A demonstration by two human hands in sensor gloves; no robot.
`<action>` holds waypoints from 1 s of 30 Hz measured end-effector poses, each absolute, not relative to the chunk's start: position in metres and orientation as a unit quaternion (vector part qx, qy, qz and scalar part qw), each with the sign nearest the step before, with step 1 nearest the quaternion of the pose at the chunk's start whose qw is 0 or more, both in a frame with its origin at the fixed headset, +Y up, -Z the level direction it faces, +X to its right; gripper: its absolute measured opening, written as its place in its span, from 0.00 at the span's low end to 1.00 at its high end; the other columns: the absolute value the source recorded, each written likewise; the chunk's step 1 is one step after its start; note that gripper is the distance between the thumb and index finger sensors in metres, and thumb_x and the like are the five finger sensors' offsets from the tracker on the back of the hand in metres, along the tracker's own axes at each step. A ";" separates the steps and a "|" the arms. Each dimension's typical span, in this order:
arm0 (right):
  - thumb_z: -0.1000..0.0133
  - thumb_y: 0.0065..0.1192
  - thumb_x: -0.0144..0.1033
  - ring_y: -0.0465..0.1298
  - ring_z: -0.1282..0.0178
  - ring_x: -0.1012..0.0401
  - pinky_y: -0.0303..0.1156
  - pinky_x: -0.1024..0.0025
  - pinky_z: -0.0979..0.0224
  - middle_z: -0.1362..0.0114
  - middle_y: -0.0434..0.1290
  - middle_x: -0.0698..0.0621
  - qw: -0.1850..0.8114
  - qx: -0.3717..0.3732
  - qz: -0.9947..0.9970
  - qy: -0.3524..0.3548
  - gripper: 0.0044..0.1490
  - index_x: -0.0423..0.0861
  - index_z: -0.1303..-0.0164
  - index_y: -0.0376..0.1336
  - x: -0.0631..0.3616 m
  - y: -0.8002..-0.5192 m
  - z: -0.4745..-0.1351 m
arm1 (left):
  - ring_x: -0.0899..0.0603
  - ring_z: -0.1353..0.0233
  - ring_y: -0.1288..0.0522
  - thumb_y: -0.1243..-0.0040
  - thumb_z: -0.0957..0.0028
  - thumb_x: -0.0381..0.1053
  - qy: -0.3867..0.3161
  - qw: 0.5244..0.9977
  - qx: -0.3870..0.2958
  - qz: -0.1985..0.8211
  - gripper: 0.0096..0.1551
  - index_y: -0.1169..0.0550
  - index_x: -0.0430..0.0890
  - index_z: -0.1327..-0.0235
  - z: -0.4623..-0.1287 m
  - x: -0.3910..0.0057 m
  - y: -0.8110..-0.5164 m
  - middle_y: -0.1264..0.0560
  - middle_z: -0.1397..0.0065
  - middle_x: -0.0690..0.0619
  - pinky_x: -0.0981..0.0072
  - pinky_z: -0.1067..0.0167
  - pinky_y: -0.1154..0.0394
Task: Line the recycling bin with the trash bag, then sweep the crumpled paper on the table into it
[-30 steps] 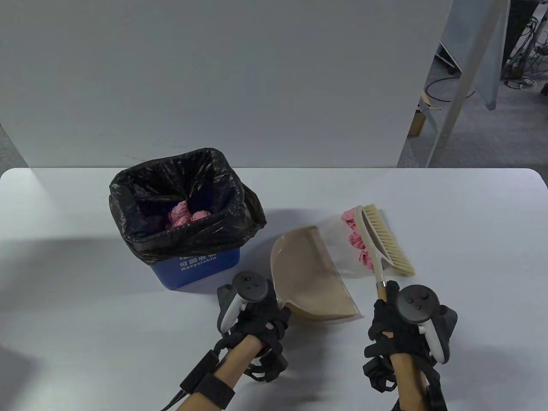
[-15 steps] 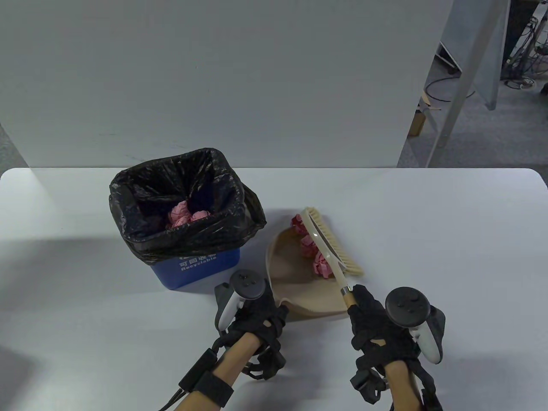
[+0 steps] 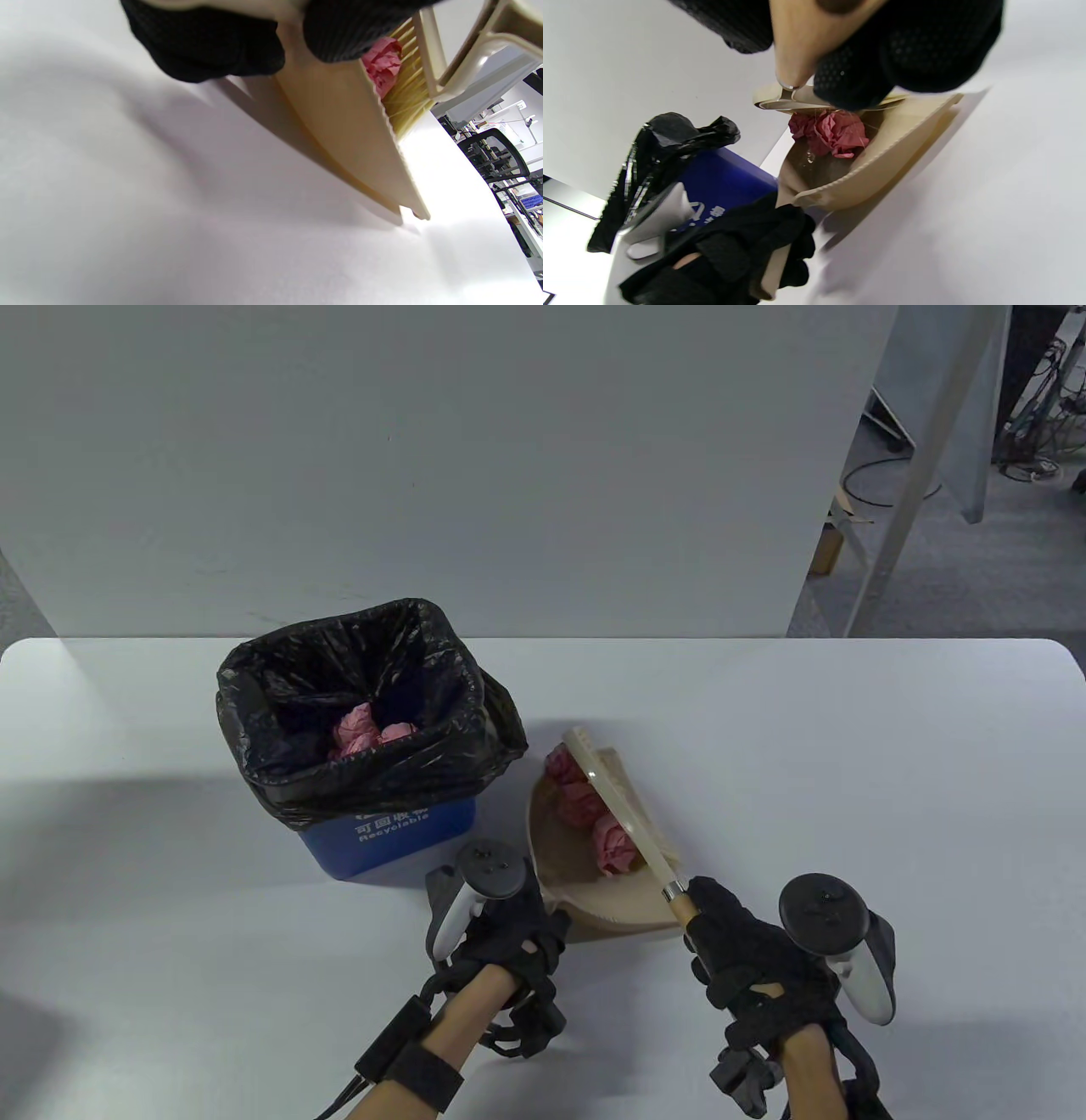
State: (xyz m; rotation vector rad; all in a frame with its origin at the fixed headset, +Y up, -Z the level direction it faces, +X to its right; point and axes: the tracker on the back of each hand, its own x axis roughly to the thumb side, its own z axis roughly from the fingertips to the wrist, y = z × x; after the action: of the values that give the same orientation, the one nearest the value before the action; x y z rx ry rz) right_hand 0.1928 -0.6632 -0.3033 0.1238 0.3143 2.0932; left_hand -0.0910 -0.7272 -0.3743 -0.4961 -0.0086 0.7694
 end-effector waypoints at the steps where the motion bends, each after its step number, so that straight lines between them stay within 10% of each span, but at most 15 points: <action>1: 0.32 0.46 0.33 0.76 0.47 0.47 0.77 0.52 0.47 0.28 0.65 0.28 0.491 0.052 0.860 0.128 0.37 0.33 0.16 0.45 0.193 -0.663 -0.303 | 0.42 0.35 0.25 0.44 0.36 0.48 -0.004 0.897 -0.240 0.370 0.51 0.60 0.35 0.18 -0.374 -0.091 -0.727 0.44 0.19 0.32 0.54 0.45 0.18; 20: 0.32 0.46 0.34 0.77 0.48 0.48 0.78 0.52 0.47 0.28 0.66 0.30 0.488 -0.008 0.873 -0.023 0.37 0.33 0.16 0.46 0.207 -0.659 -0.302 | 0.42 0.35 0.26 0.43 0.36 0.48 -0.054 0.898 -0.267 0.346 0.51 0.60 0.38 0.16 -0.376 -0.087 -0.727 0.43 0.19 0.35 0.52 0.45 0.20; 30: 0.33 0.47 0.36 0.77 0.47 0.48 0.78 0.53 0.46 0.28 0.66 0.32 0.268 0.038 0.963 0.002 0.37 0.36 0.16 0.47 0.185 -0.664 -0.309 | 0.42 0.34 0.26 0.42 0.37 0.48 -0.074 0.892 -0.274 0.352 0.50 0.58 0.40 0.15 -0.379 -0.089 -0.728 0.43 0.18 0.36 0.52 0.45 0.20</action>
State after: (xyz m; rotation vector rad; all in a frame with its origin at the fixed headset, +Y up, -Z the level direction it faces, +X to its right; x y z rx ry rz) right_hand 0.1849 -0.6645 -0.3093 0.1013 0.0067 2.5973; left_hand -0.0885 -0.7284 -0.3789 -0.5677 -0.1530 0.7300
